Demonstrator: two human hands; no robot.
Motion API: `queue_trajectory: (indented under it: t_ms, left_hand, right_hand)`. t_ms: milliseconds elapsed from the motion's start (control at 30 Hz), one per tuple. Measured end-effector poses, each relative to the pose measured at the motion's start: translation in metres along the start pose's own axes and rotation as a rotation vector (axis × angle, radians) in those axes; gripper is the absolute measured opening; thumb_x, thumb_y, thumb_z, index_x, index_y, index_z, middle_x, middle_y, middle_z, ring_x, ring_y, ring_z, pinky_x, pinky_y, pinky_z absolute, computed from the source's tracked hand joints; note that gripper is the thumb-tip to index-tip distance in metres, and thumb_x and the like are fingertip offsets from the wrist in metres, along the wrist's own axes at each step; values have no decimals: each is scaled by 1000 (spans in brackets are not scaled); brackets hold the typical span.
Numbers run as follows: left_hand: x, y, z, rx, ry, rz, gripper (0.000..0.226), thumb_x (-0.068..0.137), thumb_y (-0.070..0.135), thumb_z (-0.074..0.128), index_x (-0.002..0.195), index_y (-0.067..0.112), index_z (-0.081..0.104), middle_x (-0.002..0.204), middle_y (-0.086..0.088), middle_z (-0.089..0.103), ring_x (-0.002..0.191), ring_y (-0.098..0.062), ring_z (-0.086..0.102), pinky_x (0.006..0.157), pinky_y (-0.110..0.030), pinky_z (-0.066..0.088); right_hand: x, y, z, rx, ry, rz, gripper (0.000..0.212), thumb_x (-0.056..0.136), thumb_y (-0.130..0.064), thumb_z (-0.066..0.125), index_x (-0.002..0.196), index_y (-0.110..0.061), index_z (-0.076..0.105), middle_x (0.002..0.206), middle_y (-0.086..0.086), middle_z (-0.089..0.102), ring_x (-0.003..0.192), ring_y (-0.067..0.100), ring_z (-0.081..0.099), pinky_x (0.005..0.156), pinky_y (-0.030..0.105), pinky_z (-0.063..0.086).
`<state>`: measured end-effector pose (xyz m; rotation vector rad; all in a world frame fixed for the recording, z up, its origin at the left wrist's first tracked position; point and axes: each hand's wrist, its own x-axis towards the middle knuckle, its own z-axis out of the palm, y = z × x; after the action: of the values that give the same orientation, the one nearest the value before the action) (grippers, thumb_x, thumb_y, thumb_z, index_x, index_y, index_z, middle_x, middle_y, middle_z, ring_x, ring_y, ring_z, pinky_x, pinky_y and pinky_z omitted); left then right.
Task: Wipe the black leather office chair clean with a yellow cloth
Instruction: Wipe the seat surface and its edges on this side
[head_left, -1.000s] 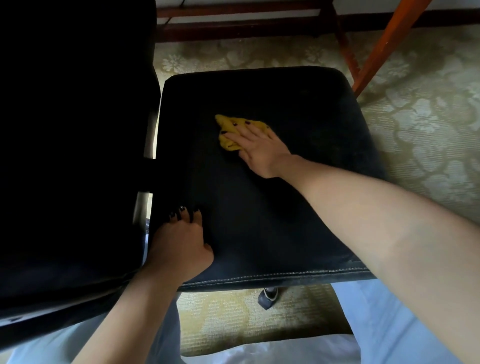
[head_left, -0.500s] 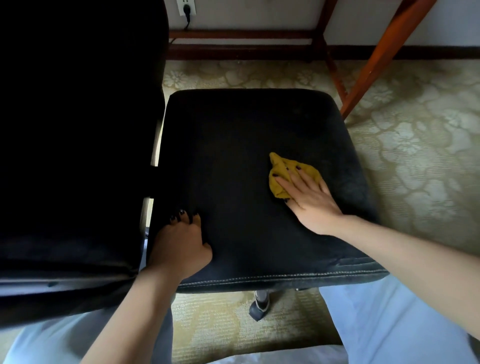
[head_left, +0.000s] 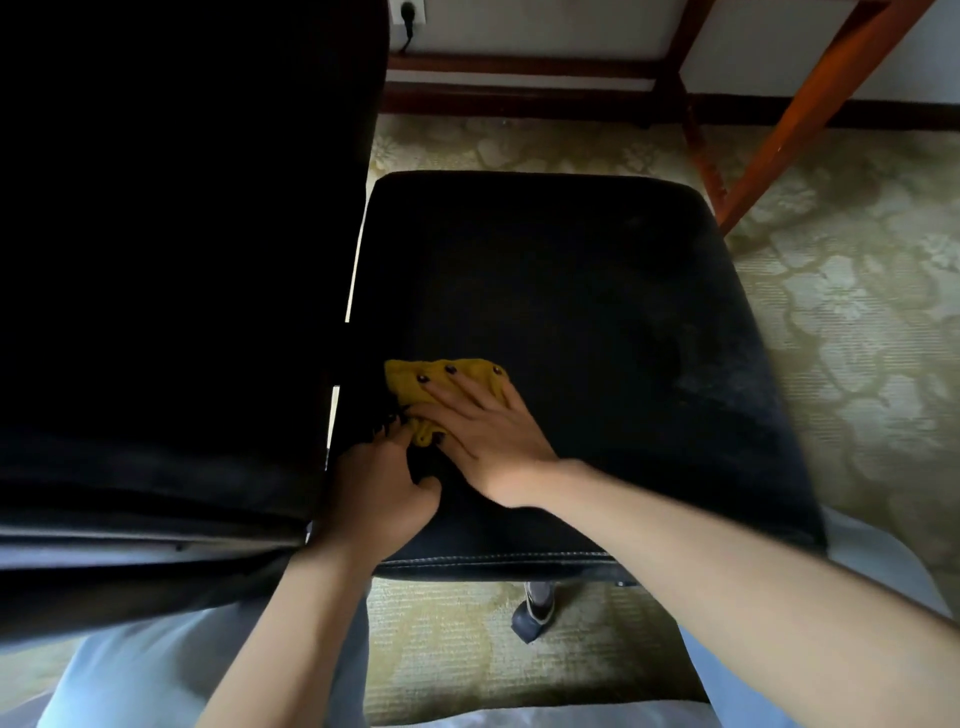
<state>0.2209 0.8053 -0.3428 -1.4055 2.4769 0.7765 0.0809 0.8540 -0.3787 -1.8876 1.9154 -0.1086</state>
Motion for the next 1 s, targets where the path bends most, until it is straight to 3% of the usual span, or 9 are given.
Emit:
queue_trajectory:
  t_ms: [67,233,367,533,700,1000]
  left_hand:
    - [0,-1,2,-38,14,-39,53,85,24,55,137,23,45,117,-10,61,107,-29,56,79,-26,42]
    - [2,7,8,130,33,-7,58,85,28,50,140,17,37,142,-3,42,128,-22,42,99,-28,35]
    - [3,13,7,276,14,-25,61,85,30,49,141,13,34,147,-5,36,130,-24,40,101,-29,34]
    - [-1,20,8,336,-16,-37,71,86,31,47,148,10,20,155,-7,22,137,-25,31,107,-29,30]
    - [-1,18,9,365,-12,-48,73,89,35,44,151,12,13,159,-4,13,145,-18,12,116,-34,11]
    - [-4,14,14,234,-90,-129,78,91,42,43,152,16,2,160,-1,-4,147,-14,-4,119,-42,3]
  right_hand:
    - [12,8,-2,-68,0,-59,45,103,-36,27,148,-39,20,159,-13,4,146,12,-6,117,41,-10]
    - [39,22,-11,-160,-7,-113,49,103,-36,27,150,-37,14,160,-9,5,147,14,-4,118,42,-7]
    - [65,24,-23,-211,-57,-76,50,103,-37,22,150,-38,5,160,-8,-2,147,16,-8,117,43,-7]
    - [90,28,-42,-173,-93,51,50,104,-37,17,150,-39,-2,160,-7,-9,147,16,-9,118,45,-5]
    - [96,57,-51,-91,-42,242,50,104,-35,16,150,-38,-4,160,-6,-8,147,18,-7,118,45,-1]
    - [-16,165,-55,-135,117,427,51,103,-36,21,151,-35,2,161,-5,-1,147,18,-2,119,42,4]
